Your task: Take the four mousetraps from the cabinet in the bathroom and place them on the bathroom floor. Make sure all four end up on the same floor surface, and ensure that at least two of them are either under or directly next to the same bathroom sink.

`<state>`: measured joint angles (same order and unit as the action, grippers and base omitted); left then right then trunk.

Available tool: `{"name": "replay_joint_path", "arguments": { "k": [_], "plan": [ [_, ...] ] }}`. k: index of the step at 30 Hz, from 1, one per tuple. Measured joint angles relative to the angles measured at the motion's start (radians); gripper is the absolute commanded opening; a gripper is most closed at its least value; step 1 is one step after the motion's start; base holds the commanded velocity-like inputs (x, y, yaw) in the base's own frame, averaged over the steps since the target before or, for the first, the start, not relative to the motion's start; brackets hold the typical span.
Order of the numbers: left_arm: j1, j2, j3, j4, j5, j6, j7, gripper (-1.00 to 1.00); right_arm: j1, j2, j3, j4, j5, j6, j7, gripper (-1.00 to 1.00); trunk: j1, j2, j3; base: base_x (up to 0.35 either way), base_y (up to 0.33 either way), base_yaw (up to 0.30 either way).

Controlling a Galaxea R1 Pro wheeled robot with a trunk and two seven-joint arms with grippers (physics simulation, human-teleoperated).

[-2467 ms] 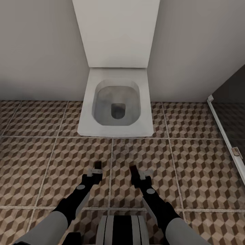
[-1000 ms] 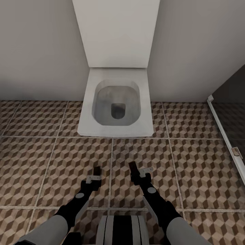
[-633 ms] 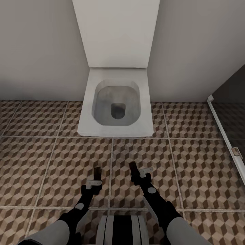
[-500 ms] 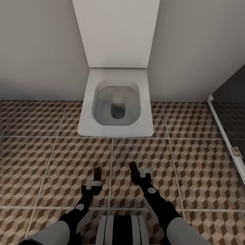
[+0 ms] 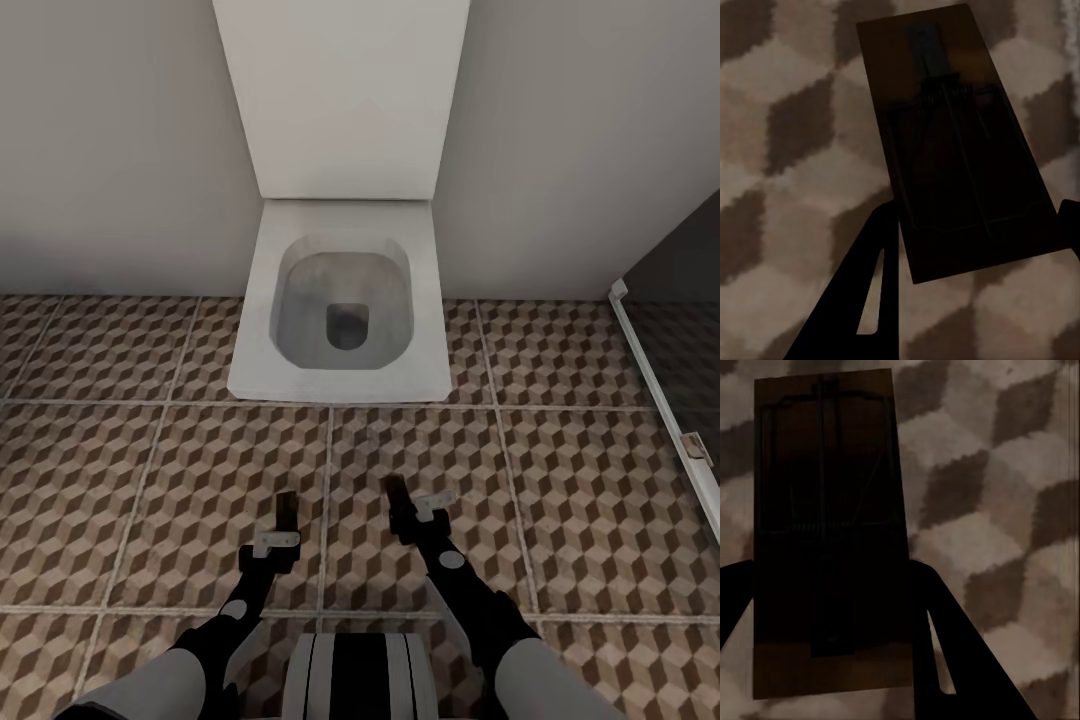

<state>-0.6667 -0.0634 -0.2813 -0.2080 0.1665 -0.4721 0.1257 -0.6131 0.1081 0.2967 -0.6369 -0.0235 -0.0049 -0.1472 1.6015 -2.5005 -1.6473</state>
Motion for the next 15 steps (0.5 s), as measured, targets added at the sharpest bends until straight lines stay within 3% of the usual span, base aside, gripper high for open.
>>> {"name": "replay_joint_path", "arguments": {
  "k": [15],
  "plan": [
    [0.000,0.001,0.000,0.000,0.000,-0.002,0.001,-1.00,0.000,-0.011,0.002,0.000,-0.001,0.000,0.000,-1.00,0.000,0.000,0.000,0.000,0.000,0.000]
  ]
}}
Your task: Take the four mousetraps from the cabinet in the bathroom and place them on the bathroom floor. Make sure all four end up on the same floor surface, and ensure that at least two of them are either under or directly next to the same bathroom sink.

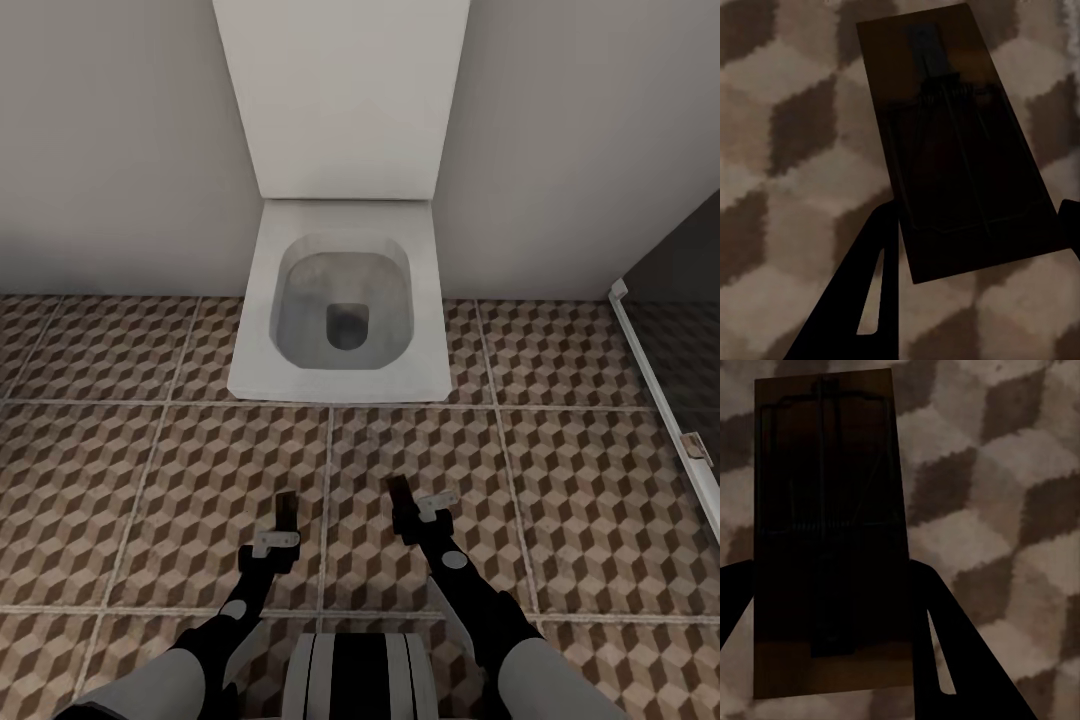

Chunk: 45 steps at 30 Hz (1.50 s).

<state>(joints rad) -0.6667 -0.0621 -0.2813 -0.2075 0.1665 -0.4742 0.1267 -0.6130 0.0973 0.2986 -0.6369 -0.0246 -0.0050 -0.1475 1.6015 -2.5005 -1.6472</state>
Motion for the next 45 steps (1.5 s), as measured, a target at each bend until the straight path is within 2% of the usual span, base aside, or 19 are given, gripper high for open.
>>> {"name": "replay_joint_path", "arguments": {
  "k": [37,45],
  "plan": [
    [0.000,-0.002,0.000,0.000,0.001,0.000,0.002,-1.00,0.000,-0.001,0.000,0.008,-0.001,0.000,-0.001,-1.00,0.000,0.000,0.000,0.001,0.000,0.000],
    [0.000,-0.004,0.000,0.000,0.001,0.003,0.000,-1.00,0.000,0.003,0.000,0.012,-0.001,-0.001,-0.001,-1.00,-0.001,0.000,0.000,0.201,0.000,0.000]
  ]
}}
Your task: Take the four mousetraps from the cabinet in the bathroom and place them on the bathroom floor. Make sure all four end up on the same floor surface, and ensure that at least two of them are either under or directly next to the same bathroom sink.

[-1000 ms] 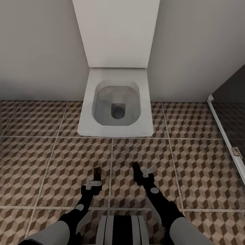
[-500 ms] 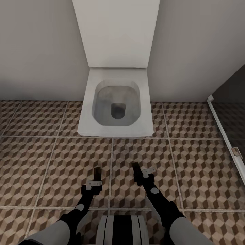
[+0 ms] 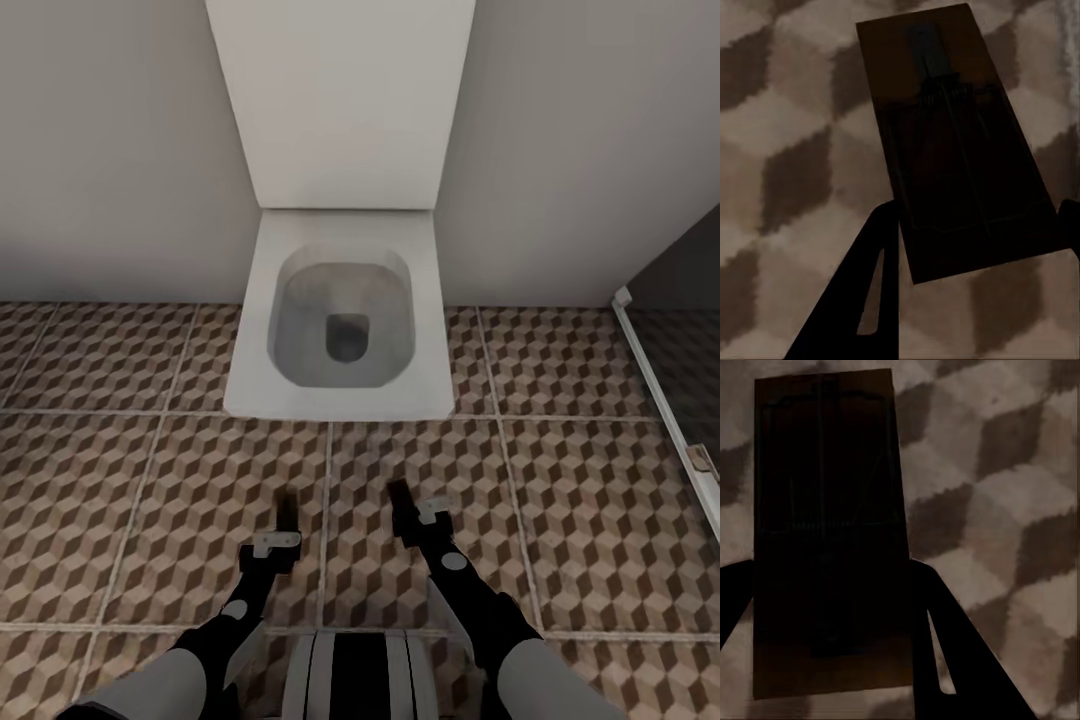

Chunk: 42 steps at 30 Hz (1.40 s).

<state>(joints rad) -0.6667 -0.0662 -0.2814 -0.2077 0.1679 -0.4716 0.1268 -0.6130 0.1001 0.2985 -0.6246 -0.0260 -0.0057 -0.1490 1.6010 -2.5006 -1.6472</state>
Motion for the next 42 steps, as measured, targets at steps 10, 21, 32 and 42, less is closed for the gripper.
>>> {"name": "replay_joint_path", "arguments": {
  "k": [10,21,32,42],
  "plan": [
    [0.000,-0.003,0.000,0.000,0.000,0.000,0.000,-1.00,0.000,0.000,0.000,0.001,0.000,-0.001,0.001,-1.00,0.000,0.000,0.000,0.298,0.000,0.000],
    [0.000,-0.006,-0.001,0.000,-0.002,-0.001,0.000,-1.00,0.000,0.008,0.001,0.033,0.000,-0.025,-0.001,-1.00,0.001,0.000,0.000,0.031,0.000,0.000],
    [0.001,-0.002,-0.004,-0.011,-0.003,0.096,0.004,-1.00,0.000,0.017,-0.001,0.071,0.001,-0.025,-0.003,-1.00,0.001,0.000,0.000,0.000,0.000,0.000],
    [0.001,-0.002,-0.003,-0.103,-0.004,0.211,0.006,-1.00,-0.001,0.016,-0.001,0.069,0.003,0.004,-0.003,-1.00,0.001,0.000,0.000,0.000,0.000,0.000]
  ]
}}
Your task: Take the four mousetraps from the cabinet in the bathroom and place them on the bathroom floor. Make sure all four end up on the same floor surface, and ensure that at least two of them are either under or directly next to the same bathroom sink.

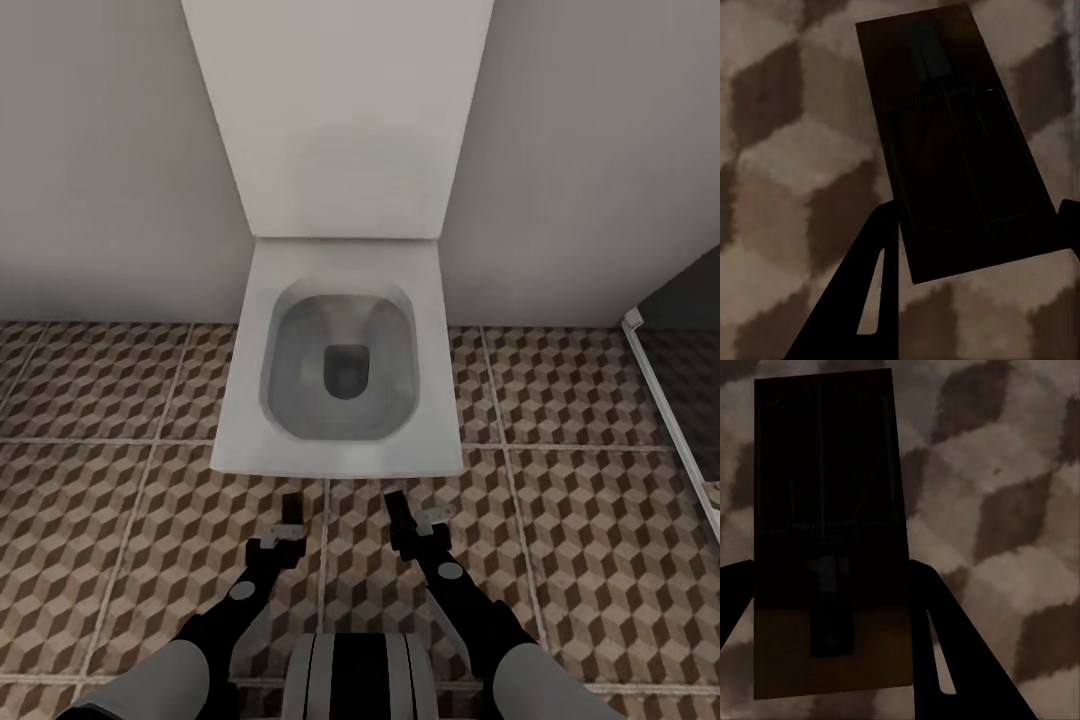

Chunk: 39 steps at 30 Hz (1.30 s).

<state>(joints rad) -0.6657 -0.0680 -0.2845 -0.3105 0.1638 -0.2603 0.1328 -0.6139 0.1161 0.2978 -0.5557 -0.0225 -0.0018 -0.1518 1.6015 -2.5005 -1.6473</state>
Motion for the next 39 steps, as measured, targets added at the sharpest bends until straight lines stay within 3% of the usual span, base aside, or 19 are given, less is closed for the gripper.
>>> {"name": "replay_joint_path", "arguments": {
  "k": [5,17,28,39],
  "plan": [
    [0.000,0.000,0.000,-0.040,0.000,0.043,0.000,-1.00,-0.009,0.000,0.000,-0.004,0.001,0.018,0.000,-1.00,0.000,0.000,0.000,0.000,0.000,0.000],
    [0.000,0.000,0.000,-0.052,0.000,0.062,0.000,-1.00,-0.077,0.003,0.000,0.003,-0.001,0.089,-0.001,-1.00,0.000,0.000,0.000,0.000,0.000,0.000],
    [0.000,0.000,0.000,-0.055,0.000,0.109,0.000,-1.00,-0.143,0.034,0.000,0.011,-0.001,0.157,-0.001,-1.00,0.000,0.000,0.000,0.000,0.000,0.000],
    [0.000,0.000,-0.003,-0.054,0.000,0.109,-0.001,-1.00,-0.179,0.038,-0.002,0.104,-0.001,0.189,-0.001,-1.00,0.000,0.000,0.000,0.000,0.000,0.000]
  ]
}}
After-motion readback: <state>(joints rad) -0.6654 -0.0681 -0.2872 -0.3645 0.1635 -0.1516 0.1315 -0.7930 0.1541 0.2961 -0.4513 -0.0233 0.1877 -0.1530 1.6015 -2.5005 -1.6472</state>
